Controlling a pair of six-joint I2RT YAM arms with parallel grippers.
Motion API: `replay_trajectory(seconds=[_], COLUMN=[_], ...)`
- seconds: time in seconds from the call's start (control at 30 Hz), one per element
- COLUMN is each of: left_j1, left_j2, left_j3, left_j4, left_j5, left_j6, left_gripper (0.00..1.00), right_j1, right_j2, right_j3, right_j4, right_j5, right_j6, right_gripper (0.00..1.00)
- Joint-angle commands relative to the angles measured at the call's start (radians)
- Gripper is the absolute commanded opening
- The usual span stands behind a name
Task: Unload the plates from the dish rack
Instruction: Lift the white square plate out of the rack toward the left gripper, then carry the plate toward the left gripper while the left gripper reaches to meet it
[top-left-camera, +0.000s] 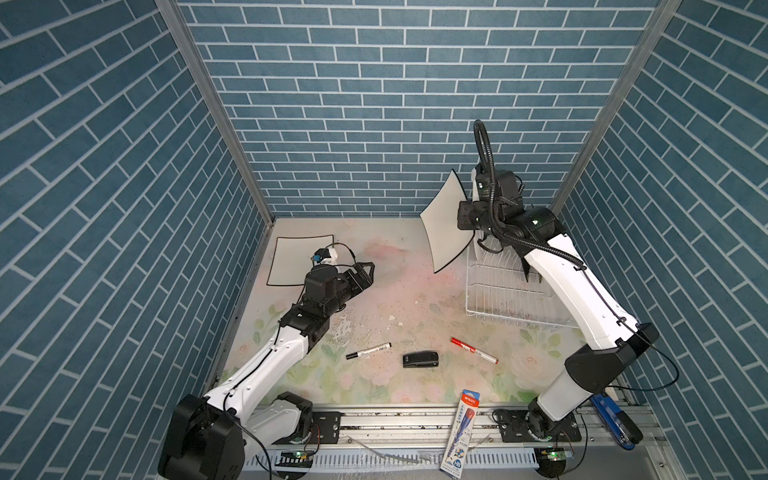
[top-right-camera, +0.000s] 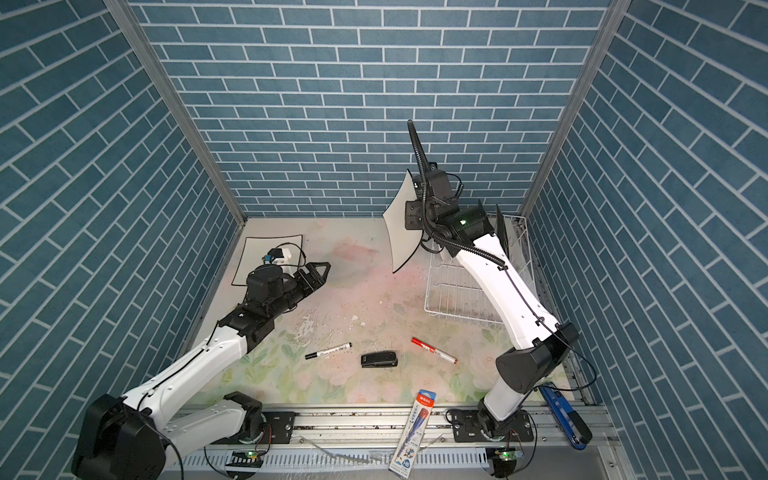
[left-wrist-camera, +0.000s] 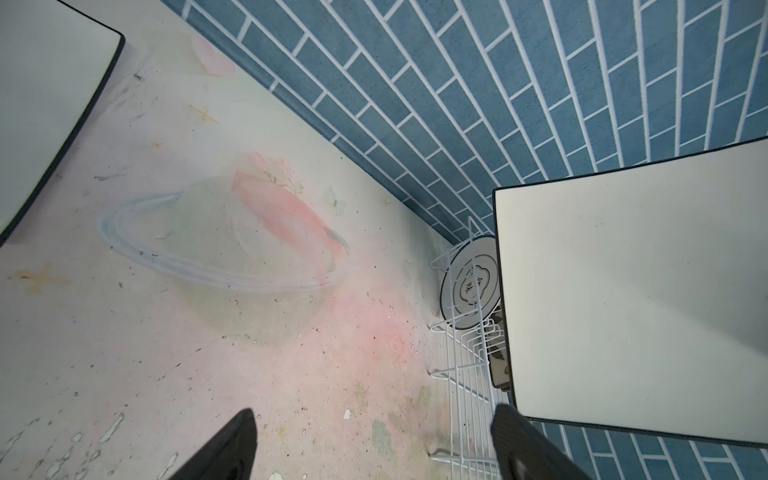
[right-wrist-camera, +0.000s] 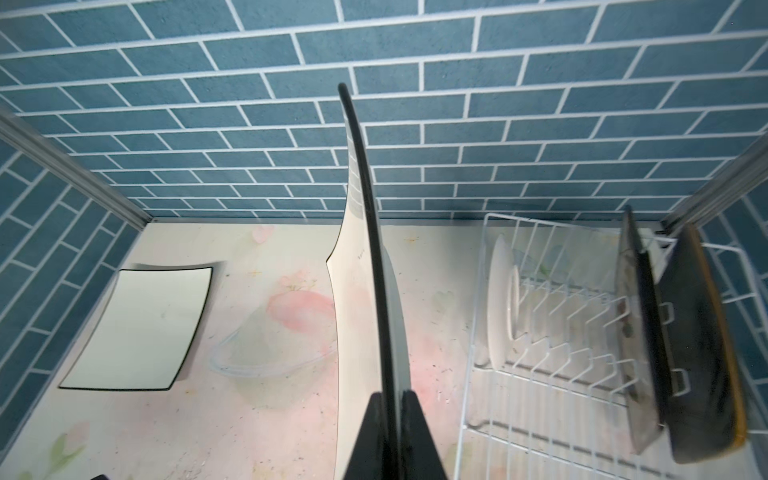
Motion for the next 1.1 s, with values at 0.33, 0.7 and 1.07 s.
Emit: replay_trajectory(seconds=[0.33,0.7,1.07], left_j1=[0.154,0.230,0.231], left_j2=[-0.096,-0.062,0.000], left_j3=[0.049,0.054,0.062], left_j4=[-0.123,-0.087,0.028], left_j5=[0.095,0.242,0.361], left_j6=[0.063,0.014,-0.007], left_gripper=[0.90,0.90,0.90], right_j1=[-0.078,-0.131,-0.157], right_j2=[-0.053,-0.055,-0.058], right_j3=[-0.257,-0.481,-0.714], right_j4=[0.627,0.953,1.304], right_j5=[-0.442,-0.597,-0.723], right_j6=[0.407,0.616,0.792], right_gripper=[0.00,0.00,0.00])
